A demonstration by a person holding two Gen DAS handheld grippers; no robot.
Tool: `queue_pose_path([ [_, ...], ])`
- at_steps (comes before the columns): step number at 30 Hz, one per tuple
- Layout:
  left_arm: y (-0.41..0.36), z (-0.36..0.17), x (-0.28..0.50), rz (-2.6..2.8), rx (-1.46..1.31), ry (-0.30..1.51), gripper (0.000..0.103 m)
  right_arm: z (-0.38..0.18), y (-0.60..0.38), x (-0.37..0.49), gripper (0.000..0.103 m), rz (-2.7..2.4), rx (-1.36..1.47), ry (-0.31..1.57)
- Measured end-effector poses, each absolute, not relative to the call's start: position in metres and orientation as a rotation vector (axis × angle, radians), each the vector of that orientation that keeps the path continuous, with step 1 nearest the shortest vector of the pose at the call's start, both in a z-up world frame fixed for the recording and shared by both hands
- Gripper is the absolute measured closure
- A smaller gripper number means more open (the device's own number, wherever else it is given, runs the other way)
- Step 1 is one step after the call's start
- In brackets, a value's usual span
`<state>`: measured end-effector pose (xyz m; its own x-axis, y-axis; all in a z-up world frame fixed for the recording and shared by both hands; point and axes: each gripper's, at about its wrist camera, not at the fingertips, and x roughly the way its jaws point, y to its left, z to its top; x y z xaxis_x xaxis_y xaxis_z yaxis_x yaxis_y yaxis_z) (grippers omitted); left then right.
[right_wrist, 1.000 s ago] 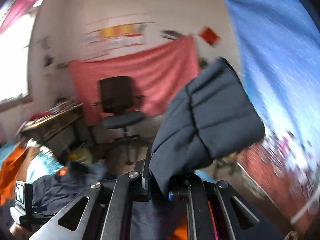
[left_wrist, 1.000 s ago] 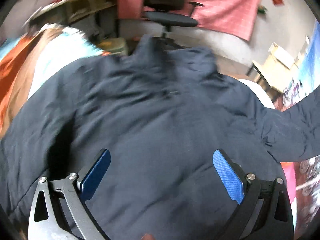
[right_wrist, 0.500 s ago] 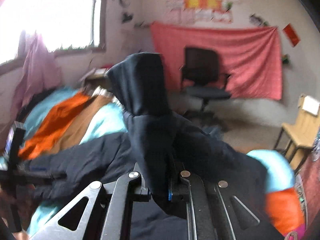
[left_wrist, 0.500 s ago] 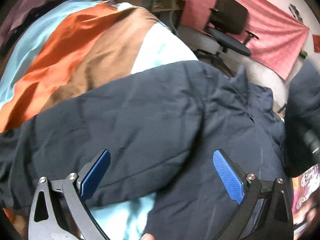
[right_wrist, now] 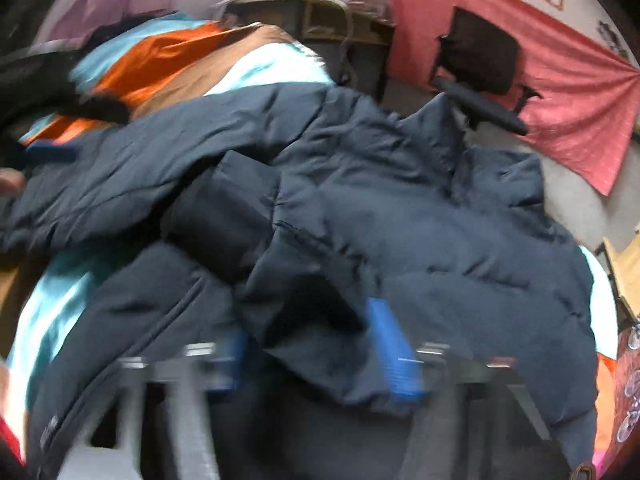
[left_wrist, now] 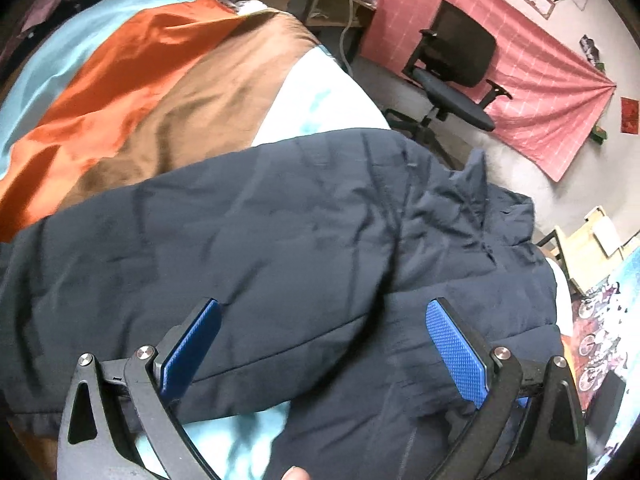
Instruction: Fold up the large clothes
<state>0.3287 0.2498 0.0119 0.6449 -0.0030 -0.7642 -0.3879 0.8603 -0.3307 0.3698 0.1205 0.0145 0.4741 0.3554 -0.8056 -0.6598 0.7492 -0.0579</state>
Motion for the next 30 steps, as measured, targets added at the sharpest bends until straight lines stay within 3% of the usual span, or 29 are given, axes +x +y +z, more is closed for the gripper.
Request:
queue_pose_path([
  [7, 0.207, -0.004, 0.343, 0.129, -0.398, 0.834, 0.003, 0.041, 0.031, 0.328, 0.021, 0.713, -0.369, 0.774],
  [10, 0.178, -0.015, 0.35, 0.111, -0.271, 0.863, 0.003, 0.055, -0.028, 0.353, 0.021, 0.566, -0.342, 0.7],
  [15, 0.138, -0.039, 0.362, 0.176, -0.062, 0.912, 0.002, 0.042, -0.113, 0.434, 0.022, 0.277, -0.145, 0.793],
  [20, 0.129, -0.061, 0.373, 0.219, -0.009, 0.97, 0.002, -0.001, -0.164, 0.489, 0.056, 0.185, 0.087, 0.98],
  [30, 0.139, -0.088, 0.375, 0.178, -0.098, 0.959, 0.001, -0.045, -0.142, 0.493, 0.056, 0.208, -0.042, 1.012],
])
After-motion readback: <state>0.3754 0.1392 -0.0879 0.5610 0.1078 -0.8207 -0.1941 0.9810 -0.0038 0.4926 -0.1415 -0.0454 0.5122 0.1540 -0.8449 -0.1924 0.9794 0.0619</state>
